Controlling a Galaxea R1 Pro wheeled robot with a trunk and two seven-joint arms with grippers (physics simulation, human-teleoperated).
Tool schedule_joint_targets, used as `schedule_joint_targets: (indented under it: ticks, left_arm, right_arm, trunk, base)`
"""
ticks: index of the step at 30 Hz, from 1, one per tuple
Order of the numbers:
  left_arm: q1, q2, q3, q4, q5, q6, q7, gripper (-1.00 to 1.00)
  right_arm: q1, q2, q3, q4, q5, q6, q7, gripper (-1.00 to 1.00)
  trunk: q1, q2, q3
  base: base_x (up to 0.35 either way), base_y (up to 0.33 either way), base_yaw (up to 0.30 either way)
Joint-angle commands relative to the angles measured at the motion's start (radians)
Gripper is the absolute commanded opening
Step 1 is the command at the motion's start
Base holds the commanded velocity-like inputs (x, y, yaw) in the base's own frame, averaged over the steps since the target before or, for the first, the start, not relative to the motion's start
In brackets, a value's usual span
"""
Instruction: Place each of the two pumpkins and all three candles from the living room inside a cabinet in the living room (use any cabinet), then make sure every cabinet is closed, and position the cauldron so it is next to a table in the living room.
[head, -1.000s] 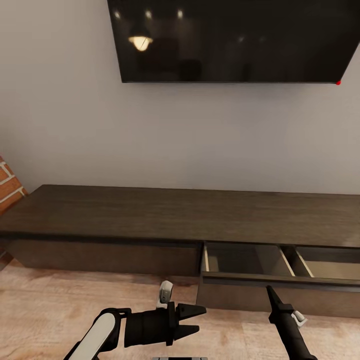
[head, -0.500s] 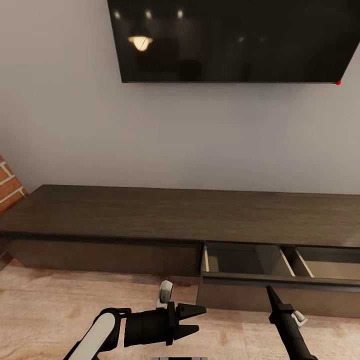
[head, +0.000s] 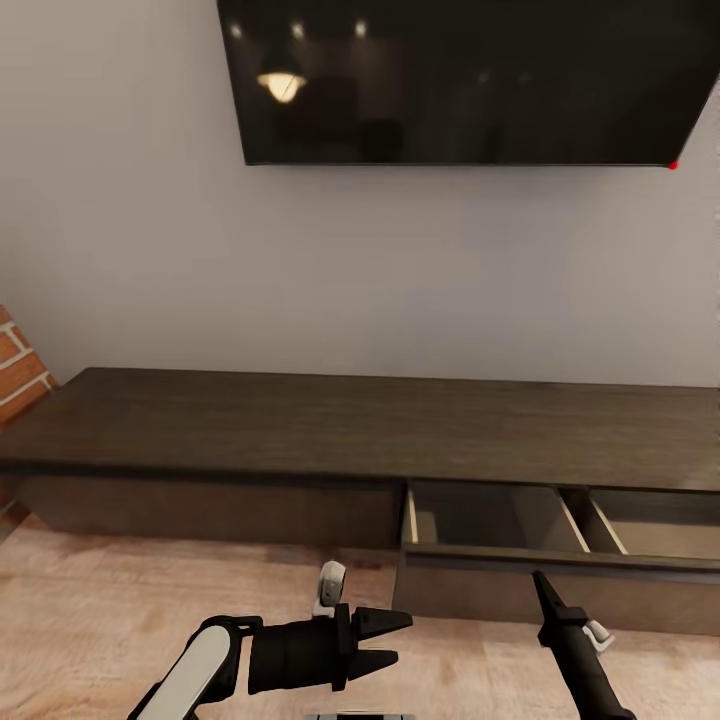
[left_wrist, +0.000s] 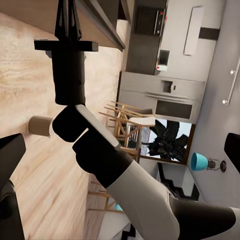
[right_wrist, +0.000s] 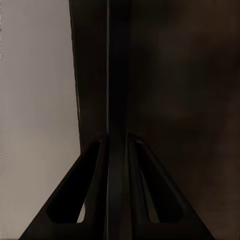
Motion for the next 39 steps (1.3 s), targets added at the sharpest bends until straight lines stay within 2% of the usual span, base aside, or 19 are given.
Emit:
schedule_joint_targets:
  ticks: [1, 24, 39]
  left_arm:
    - [0.0, 0.001, -0.001, 0.0, -0.004, 0.001, -0.005, 1.0]
    - [0.0, 0.001, -0.003, 0.0, -0.004, 0.001, -0.005, 1.0]
    - [0.0, 0.001, 0.001, 0.0, -0.005, 0.001, -0.005, 1.0]
  right_arm:
    - [-0.001, 0.0, -0.016, -0.002, -0.03, 0.016, 0.025, -1.0]
    - [-0.001, -0.001, -0.025, -0.001, -0.035, 0.01, 0.016, -1.0]
    - [-0.001, -0.003, -0.016, -0.003, -0.027, 0.008, 0.029, -1.0]
  trunk:
    - [-0.001, 0.0, -0.001]
    - [-0.001, 0.0, -0.001]
    - [-0.001, 0.0, -0.001]
  base:
    - [-0.21, 0.0, 0.0]
    - [-0.042, 0.0, 0.0]
    - [-0.025, 0.0, 0.0]
